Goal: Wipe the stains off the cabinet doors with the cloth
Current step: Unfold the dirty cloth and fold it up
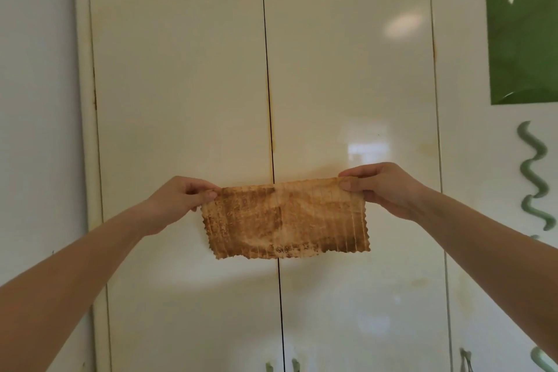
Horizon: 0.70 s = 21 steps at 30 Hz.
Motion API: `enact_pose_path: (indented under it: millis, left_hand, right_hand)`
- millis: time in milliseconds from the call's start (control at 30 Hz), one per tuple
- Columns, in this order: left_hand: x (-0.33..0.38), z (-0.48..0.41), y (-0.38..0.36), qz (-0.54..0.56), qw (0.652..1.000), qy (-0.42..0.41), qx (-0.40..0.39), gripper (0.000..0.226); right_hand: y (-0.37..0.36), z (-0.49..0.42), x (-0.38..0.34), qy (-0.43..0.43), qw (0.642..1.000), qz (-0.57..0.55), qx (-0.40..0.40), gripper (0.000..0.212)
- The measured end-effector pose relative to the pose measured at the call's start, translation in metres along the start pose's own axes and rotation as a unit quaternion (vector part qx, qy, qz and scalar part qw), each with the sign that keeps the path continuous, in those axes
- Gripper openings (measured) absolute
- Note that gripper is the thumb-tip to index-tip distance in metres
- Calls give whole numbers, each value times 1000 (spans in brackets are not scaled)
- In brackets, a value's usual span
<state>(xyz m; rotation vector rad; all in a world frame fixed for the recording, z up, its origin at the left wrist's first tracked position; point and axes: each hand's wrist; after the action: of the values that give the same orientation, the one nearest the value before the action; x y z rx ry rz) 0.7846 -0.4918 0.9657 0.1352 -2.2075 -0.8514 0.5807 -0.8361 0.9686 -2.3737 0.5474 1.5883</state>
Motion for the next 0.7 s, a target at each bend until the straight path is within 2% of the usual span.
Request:
enact_pose_path:
  millis: [133,233,433,500,567,633,700]
  left_hand:
    - [8,-8,6,-27,999,-15,30,15]
    - [11,-13,12,-37,999,-12,27,19]
    - [20,-8,25,-106,994,-34,2,22]
    - [24,-7,24,-68,997,-31,5,24]
    - [30,-9,19,23,1000,-9,-6,28]
    - [38,-10,9,96,995,30,2,29]
    - [44,-11,-5,113,990,73,48,28]
  right_hand:
    - [-1,-3,-8,37,990,131,40,17]
    - [-1,-4,-16,59,984,166,41,6]
    - [9,0,-36,61,978,200,13,16]
    - [8,3,-37,28,989,144,-24,18]
    - [1,6,-36,-11,996,85,-29,16]
    - [-11,9,-32,-11,996,85,28,15]
    - [-26,10,-28,19,986,128,100,16]
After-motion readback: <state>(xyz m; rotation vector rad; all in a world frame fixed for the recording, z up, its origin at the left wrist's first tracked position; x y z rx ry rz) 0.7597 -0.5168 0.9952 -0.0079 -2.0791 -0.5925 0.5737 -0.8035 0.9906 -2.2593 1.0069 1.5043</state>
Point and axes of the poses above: each hand's wrist, its own z-axis away from the middle knuckle, its own y-axis out of the back of the hand, x = y × z, and after that the axes turned 6 degrees about -z, right-handed
